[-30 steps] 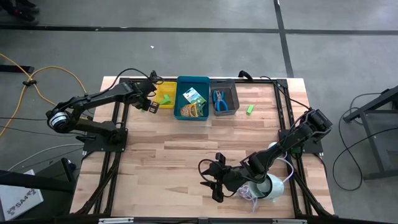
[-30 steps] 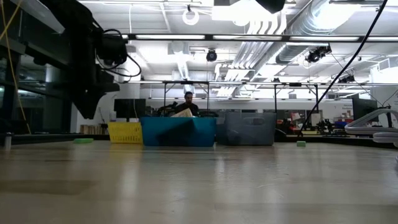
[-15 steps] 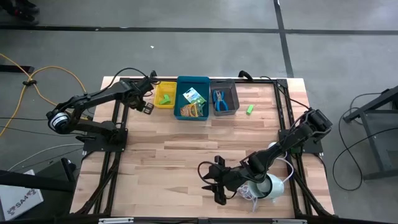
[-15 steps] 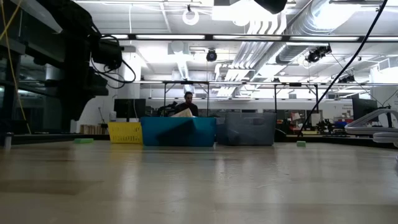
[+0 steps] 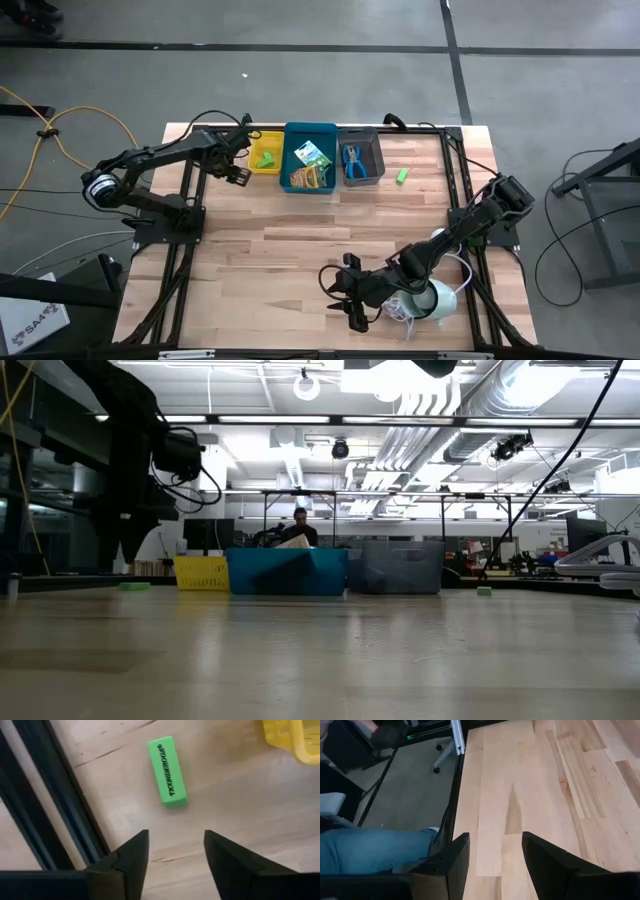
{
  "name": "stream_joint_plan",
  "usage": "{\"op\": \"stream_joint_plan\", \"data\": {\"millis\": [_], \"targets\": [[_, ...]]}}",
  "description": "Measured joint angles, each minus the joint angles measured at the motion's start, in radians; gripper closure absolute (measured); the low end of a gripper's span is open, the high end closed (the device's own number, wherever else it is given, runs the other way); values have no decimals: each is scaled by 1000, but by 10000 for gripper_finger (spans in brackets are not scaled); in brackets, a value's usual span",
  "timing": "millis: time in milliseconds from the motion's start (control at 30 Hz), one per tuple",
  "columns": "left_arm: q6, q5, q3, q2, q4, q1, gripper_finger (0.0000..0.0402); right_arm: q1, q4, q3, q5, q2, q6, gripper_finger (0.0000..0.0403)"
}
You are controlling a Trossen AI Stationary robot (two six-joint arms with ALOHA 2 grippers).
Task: Pick & Place School Supplies
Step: Put the green eraser into the yellow bin
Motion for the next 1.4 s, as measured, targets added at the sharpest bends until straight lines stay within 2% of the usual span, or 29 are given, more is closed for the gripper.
{"op": "stream_joint_plan", "data": {"millis": [200, 333, 600, 1400], "targets": [[-52, 17, 0, 60, 82, 1, 204, -1, 0, 0, -18, 0, -9, 230], [-55, -10, 0, 86, 115, 6, 203, -1, -1, 0, -19, 0, -10, 230], [-100, -15, 0, 123, 135, 66, 203, -1, -5, 0, -19, 0, -29, 230], [-104, 13, -1, 126, 191, 120, 203, -1, -30, 0, -21, 0, -36, 230]]}}
